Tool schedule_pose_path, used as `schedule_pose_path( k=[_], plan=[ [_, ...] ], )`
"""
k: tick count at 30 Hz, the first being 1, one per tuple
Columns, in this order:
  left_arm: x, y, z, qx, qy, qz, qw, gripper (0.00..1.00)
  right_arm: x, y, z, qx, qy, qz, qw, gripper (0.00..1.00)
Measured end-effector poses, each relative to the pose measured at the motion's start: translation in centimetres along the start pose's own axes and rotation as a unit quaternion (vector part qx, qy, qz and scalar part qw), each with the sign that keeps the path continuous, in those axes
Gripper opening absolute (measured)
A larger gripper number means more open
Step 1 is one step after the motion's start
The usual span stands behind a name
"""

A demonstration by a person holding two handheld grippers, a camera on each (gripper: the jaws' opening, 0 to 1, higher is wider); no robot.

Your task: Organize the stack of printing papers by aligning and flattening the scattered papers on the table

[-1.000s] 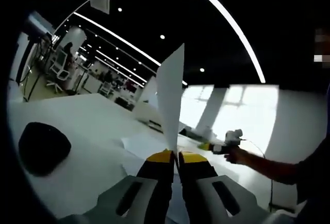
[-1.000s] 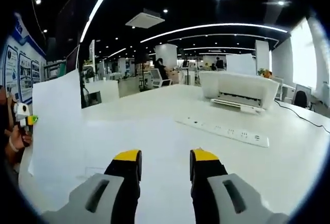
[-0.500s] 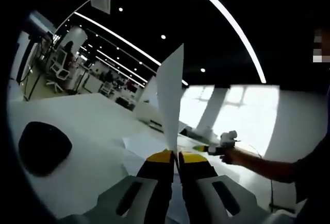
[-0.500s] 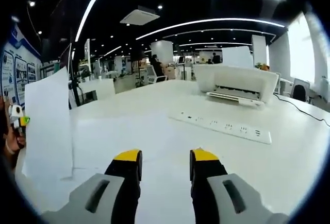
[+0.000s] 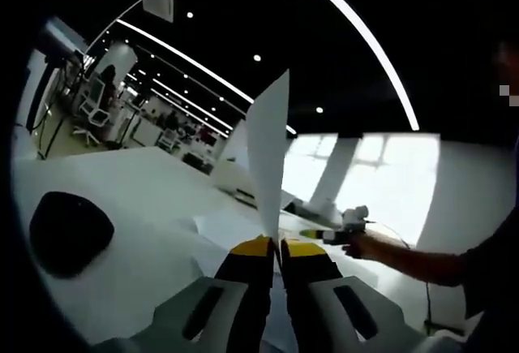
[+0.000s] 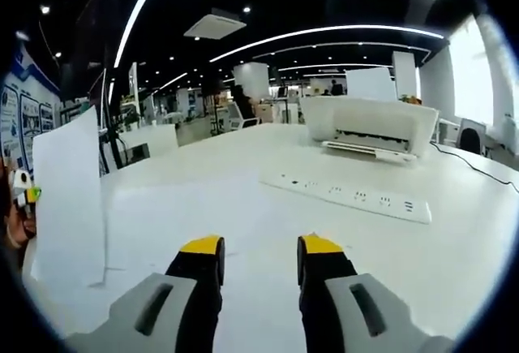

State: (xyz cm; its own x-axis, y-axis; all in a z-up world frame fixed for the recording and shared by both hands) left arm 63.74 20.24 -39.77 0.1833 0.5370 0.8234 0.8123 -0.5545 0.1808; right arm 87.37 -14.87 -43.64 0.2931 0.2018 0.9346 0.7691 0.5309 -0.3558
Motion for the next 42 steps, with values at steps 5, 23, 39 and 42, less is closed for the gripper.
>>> schedule_pose_path(
  k=[5,23,39,42],
  plan=[
    [0.0,0.0,0.0,0.0,-0.001,0.001,1.0,0.08,-0.1,0.6,-0.2,0.0,0.001,0.004,1.0,0.31],
    [0.0,0.0,0.1,0.002,-0.001,-0.004,1.0,0.08,-0.7,1.3,-0.9,-0.012,0.008,0.015,0.9998,0.31],
    [0.1,-0.1,0.2,0.003,0.001,-0.006,1.0,0.08,-1.4,2.7,-1.5,-0.015,0.023,0.027,0.9993,0.31],
    [0.1,-0.1,0.2,0.002,0.001,-0.006,1.0,0.08,-1.3,2.8,-1.4,-0.014,0.022,0.026,0.9993,0.31]
  ],
)
Point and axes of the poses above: the point that each gripper's makers call its tool centre point, and the gripper's own axes: y roughly forward along the fingers, z roughly to its left, x roughly out of its top, the point moved 3 cm from there along -y, roughly backward along the fingers, and after that the axes turned 5 degrees about -y, right-handed, at the moved point
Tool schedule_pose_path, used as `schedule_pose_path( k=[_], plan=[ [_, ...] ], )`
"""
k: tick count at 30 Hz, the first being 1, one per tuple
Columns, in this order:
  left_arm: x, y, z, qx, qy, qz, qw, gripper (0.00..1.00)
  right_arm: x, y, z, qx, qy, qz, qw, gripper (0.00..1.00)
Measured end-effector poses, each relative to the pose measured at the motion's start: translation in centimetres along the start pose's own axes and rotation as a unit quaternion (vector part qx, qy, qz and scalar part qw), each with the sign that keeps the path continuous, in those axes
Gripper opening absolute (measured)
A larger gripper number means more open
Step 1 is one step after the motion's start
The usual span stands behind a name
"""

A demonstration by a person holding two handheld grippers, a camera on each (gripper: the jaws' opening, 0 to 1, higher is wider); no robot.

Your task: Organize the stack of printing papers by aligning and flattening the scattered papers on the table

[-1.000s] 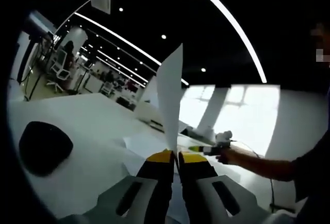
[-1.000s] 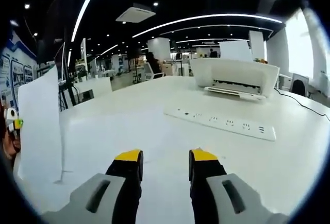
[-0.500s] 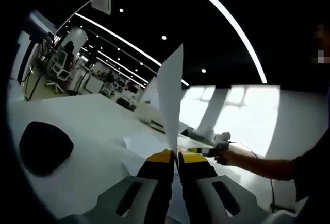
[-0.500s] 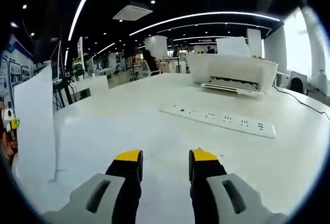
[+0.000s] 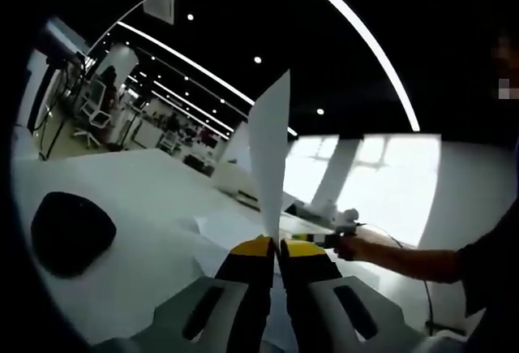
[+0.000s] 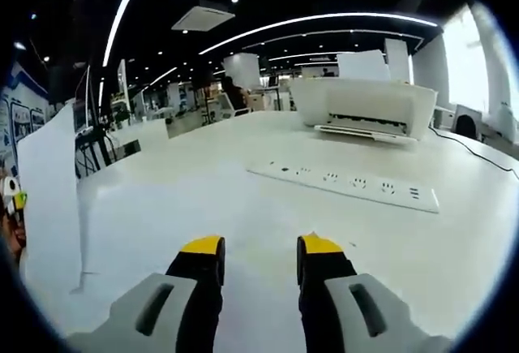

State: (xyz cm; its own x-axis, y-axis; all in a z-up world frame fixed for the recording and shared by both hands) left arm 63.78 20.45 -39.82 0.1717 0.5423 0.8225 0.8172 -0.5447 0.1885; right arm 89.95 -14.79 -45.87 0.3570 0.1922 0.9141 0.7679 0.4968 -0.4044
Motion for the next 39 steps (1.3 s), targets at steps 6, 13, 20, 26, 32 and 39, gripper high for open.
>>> schedule_pose_path(
  k=[6,13,20,26,32,39],
  plan=[
    [0.0,-0.1,0.0,0.0,-0.001,-0.001,1.0,0.08,-0.1,0.3,0.4,0.0,-0.001,0.002,1.0,0.31],
    [0.1,-0.1,0.1,-0.001,-0.003,-0.001,1.0,0.08,-0.1,0.7,0.3,0.0,0.002,0.001,1.0,0.31],
    [0.0,0.0,0.1,0.0,-0.002,0.0,1.0,0.08,0.0,1.2,0.5,-0.001,0.004,0.002,1.0,0.31],
    [0.0,0.0,0.1,0.001,-0.002,-0.001,1.0,0.08,-0.1,1.5,0.6,-0.001,0.003,0.004,1.0,0.31],
    [0.0,0.0,0.1,0.002,-0.002,-0.002,1.0,0.08,-0.1,1.8,0.4,-0.001,0.004,0.005,1.0,0.31],
    [0.0,-0.1,0.2,0.003,-0.005,-0.002,1.0,0.07,-0.1,2.6,0.3,-0.003,0.012,0.002,0.9999,0.31]
  ],
)
Point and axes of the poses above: the point that each gripper's makers call its tool centre point, and the gripper's own axes: y roughly forward along the fingers, z roughly to its left, x roughly out of its top, the point moved 3 cm from there along -y, roughly backward along the fingers, and after that the axes turned 5 degrees about -y, right-handed, at the moved point
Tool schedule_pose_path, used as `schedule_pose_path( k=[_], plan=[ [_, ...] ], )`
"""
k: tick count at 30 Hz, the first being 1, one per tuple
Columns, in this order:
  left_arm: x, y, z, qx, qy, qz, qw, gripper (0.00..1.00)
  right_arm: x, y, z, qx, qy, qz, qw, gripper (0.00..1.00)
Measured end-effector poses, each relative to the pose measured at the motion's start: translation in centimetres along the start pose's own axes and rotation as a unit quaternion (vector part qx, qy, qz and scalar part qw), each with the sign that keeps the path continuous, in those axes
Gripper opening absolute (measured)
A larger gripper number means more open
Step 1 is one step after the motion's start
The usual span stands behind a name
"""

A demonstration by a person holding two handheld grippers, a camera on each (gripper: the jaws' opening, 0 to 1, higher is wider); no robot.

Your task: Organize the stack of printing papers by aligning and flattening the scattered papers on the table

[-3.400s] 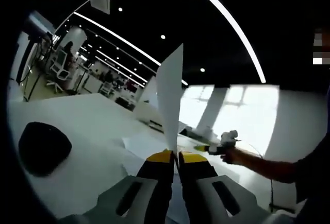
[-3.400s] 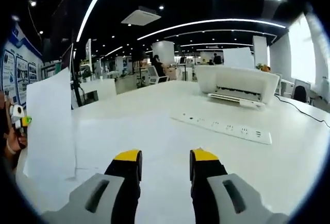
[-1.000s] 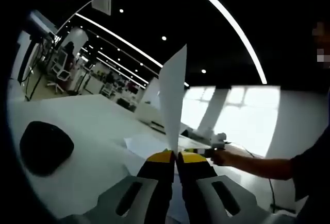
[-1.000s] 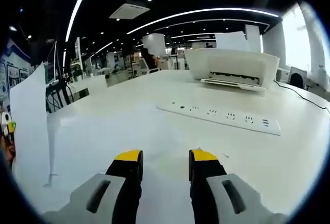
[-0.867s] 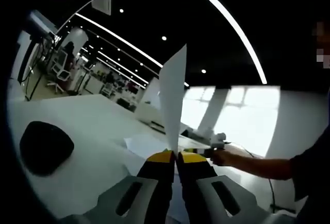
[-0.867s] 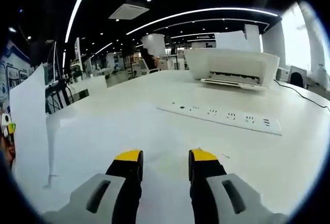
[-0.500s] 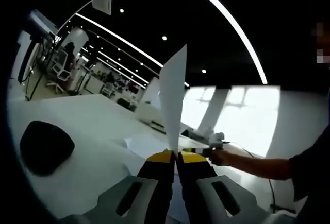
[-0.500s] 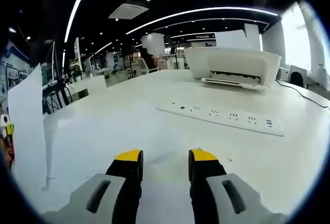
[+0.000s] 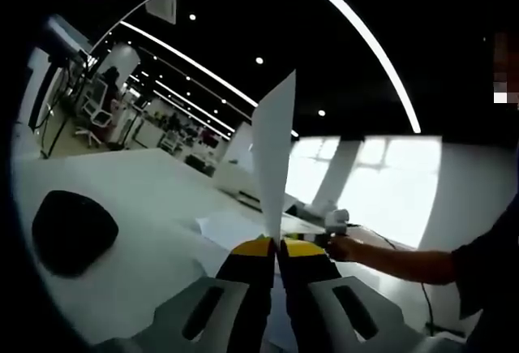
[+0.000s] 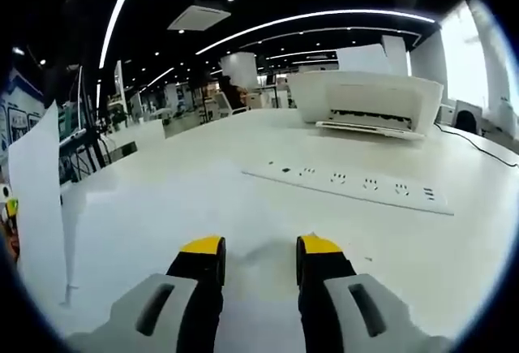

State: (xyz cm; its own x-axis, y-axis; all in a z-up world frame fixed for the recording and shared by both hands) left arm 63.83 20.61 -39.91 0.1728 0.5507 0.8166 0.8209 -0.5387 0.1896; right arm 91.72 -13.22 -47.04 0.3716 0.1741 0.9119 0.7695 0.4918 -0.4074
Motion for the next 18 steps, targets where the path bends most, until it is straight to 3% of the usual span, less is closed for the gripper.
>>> schedule_pose_path(
  k=[18],
  plan=[
    [-0.07,-0.04,0.02,0.001,0.002,0.0,1.0,0.08,0.35,0.99,-0.06,-0.008,-0.004,-0.002,1.0,0.3]
  ],
)
Point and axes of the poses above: the point that each gripper's makers call its tool centre point, and the gripper's own axes: y roughly forward along the fingers, z roughly to its left, x roughly out of its top, the point moved 3 cm from there along -y, roughly backward along the fingers, and after that the axes turned 5 degrees about -y, right-handed, at the moved point
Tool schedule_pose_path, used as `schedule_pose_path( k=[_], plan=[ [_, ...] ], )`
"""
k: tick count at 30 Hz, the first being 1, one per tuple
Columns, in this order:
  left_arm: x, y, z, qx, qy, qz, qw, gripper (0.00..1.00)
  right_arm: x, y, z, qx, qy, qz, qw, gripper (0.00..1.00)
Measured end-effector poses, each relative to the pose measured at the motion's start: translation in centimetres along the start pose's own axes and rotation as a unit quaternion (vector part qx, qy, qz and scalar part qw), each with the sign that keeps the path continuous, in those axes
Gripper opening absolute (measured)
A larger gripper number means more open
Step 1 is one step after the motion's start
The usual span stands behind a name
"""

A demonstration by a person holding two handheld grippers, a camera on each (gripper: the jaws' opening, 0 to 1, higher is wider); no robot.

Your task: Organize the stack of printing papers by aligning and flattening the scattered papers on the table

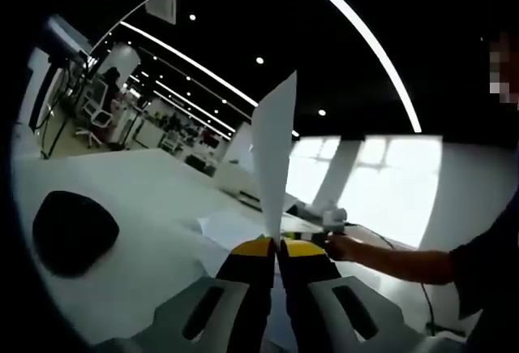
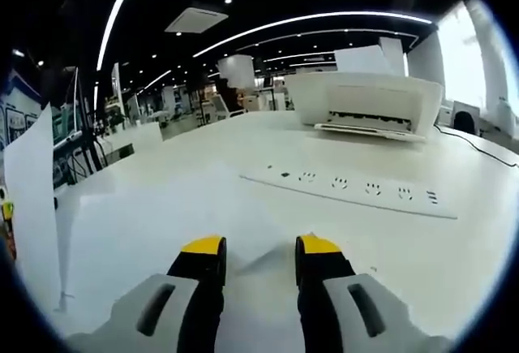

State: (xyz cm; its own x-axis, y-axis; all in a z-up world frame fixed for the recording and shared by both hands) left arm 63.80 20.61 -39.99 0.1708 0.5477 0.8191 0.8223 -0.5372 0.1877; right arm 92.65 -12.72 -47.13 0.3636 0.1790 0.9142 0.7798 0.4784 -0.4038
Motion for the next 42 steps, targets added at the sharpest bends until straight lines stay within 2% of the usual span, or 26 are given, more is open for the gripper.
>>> schedule_pose_path(
  k=[2,21,27,33,42],
  plan=[
    [0.0,0.0,0.0,0.0,-0.001,0.0,1.0,0.08,0.0,0.2,0.1,-0.002,-0.011,0.003,0.9999,0.29],
    [0.0,0.0,0.1,0.002,0.001,0.0,1.0,0.08,0.4,1.0,0.4,-0.003,-0.003,-0.002,1.0,0.22],
    [0.0,0.0,0.1,0.002,0.0,0.0,1.0,0.08,0.4,1.1,0.7,0.001,0.004,-0.003,1.0,0.17],
    [0.0,0.0,0.1,0.001,0.0,-0.001,1.0,0.08,0.4,0.9,0.9,0.003,-0.003,-0.002,1.0,0.0],
    [0.1,0.0,0.1,0.001,0.001,-0.001,1.0,0.07,1.6,0.3,0.8,0.003,0.001,-0.015,0.9999,0.0]
  ],
)
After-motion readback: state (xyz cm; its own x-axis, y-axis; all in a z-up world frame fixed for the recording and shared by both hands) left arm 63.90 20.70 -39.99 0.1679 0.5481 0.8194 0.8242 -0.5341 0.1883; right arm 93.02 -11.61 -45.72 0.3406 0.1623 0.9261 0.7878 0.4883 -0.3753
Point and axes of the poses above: the point that each gripper's makers call its tool centre point, and the gripper's own axes: y roughly forward along the fingers, z roughly to its left, x roughly out of its top, the point moved 3 cm from there along -y, roughly backward along the fingers, and after that the axes turned 5 degrees about -y, right-handed, at the moved point
